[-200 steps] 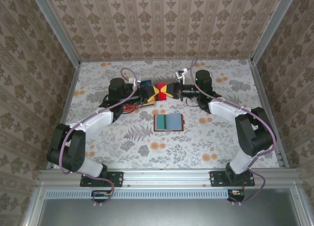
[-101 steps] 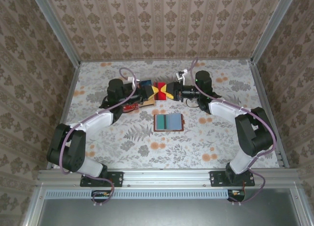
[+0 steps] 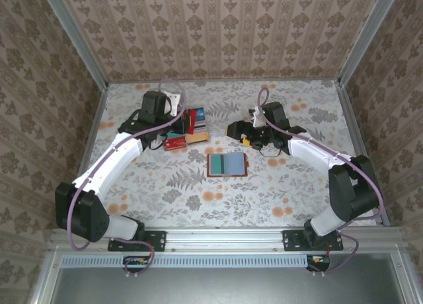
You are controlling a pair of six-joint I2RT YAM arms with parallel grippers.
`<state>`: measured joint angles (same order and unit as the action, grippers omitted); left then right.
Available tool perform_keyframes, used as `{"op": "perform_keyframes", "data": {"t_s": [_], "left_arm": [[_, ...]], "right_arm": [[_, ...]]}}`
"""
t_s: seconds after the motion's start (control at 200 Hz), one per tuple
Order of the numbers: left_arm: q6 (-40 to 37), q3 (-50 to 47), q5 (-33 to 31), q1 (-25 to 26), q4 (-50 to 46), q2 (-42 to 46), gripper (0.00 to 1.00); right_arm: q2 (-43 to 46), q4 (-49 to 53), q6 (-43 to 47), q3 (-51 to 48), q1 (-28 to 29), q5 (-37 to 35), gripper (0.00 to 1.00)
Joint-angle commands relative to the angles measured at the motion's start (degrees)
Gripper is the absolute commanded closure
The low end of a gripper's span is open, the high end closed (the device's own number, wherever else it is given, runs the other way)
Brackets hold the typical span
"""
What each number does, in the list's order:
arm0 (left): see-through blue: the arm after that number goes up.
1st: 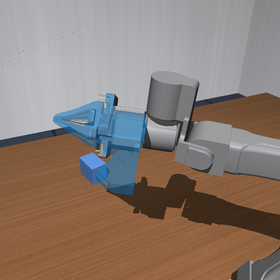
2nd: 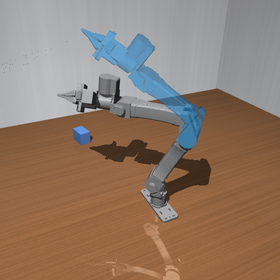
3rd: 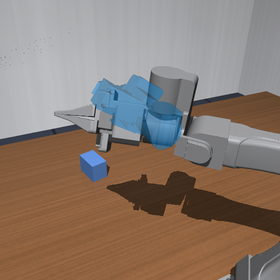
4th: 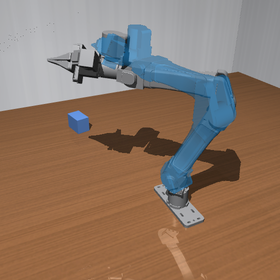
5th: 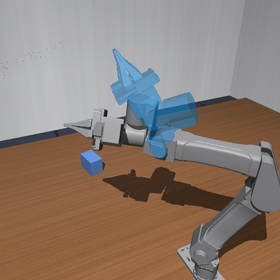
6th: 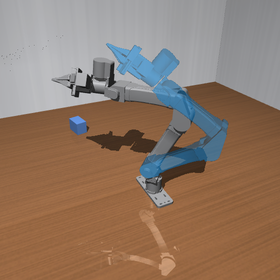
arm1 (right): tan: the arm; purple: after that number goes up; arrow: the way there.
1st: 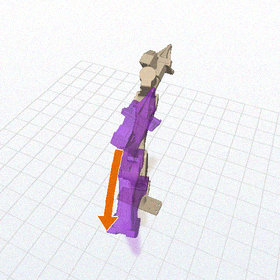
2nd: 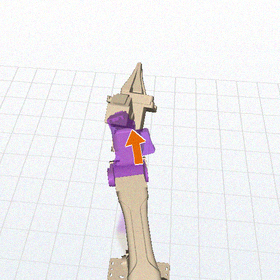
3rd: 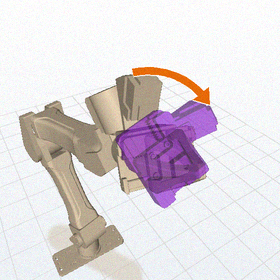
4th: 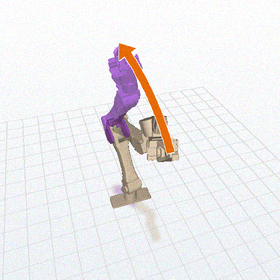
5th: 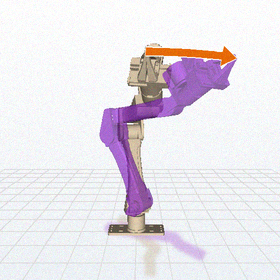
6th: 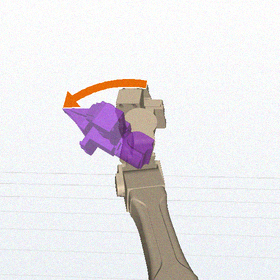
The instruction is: Take the credit cards out of the card holder
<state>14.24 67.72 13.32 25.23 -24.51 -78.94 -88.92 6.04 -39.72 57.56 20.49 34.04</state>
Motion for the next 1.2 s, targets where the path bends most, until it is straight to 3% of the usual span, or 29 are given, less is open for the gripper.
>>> {"op": "perform_keyframes", "data": {"t_s": [0.0,0.175,0.375,0.445,0.67,0.905,1.195], "left_arm": [[-15.45,4.71,-13.04,0.60,-12.30,-2.08,1.00],[-31.48,6.49,-14.77,2.73,-14.55,-4.34,1.00],[-51.80,4.48,-6.20,2.16,-18.49,-5.58,1.00],[-58.18,2.32,-6.62,1.93,-18.55,-5.63,1.00],[-64.20,4.37,-2.31,-3.67,-21.28,-10.73,1.00],[-71.96,7.66,-0.72,-6.65,-21.63,-16.27,1.00],[-76.11,13.04,2.60,-9.49,-24.02,-22.07,1.00]], "right_arm": [[1.91,6.65,4.97,1.41,-0.27,-5.65,0.02],[2.08,8.24,6.74,1.64,-0.26,-6.65,0.00],[2.32,8.37,6.78,0.72,-0.75,-6.71,0.00],[2.55,8.32,6.68,0.28,-1.15,-6.26,0.00],[3.29,8.71,6.60,-0.19,-1.79,-4.99,0.00],[3.07,8.05,5.05,-0.37,-1.91,-4.46,0.00],[4.08,7.98,3.69,-1.26,-1.89,-3.52,0.00]]}}
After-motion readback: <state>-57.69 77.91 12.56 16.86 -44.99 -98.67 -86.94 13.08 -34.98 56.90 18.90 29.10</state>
